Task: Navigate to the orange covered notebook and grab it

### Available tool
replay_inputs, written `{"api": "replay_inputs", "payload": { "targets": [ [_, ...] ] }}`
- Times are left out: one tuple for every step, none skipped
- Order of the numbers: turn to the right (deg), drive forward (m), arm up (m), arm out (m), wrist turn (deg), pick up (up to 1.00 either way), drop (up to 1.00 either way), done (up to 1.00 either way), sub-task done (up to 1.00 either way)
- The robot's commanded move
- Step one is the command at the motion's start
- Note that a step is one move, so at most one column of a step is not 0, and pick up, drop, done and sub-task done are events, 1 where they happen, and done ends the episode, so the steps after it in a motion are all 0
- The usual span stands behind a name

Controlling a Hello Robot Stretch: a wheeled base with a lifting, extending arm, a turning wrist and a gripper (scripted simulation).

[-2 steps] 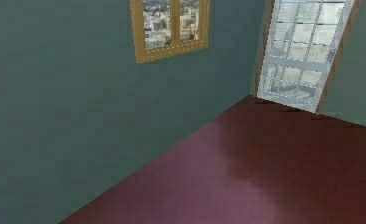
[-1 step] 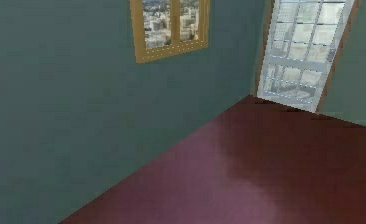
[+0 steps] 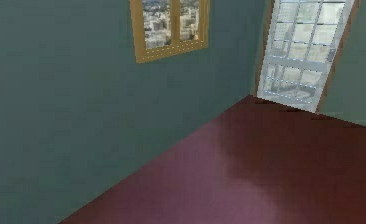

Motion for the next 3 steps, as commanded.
{"api": "replay_inputs", "payload": {
  "targets": [
    [0.0,0.0,-0.3,0.0,0.0,0.0,0.0,0.0,0.0],
    [0.0,0.0,0.0,0.0,0.0,1.0,0.0,0.0,0.0],
    [0.0,0.0,0.1,0.0,0.0,0.0,0.0,0.0,0.0]
  ]
}}
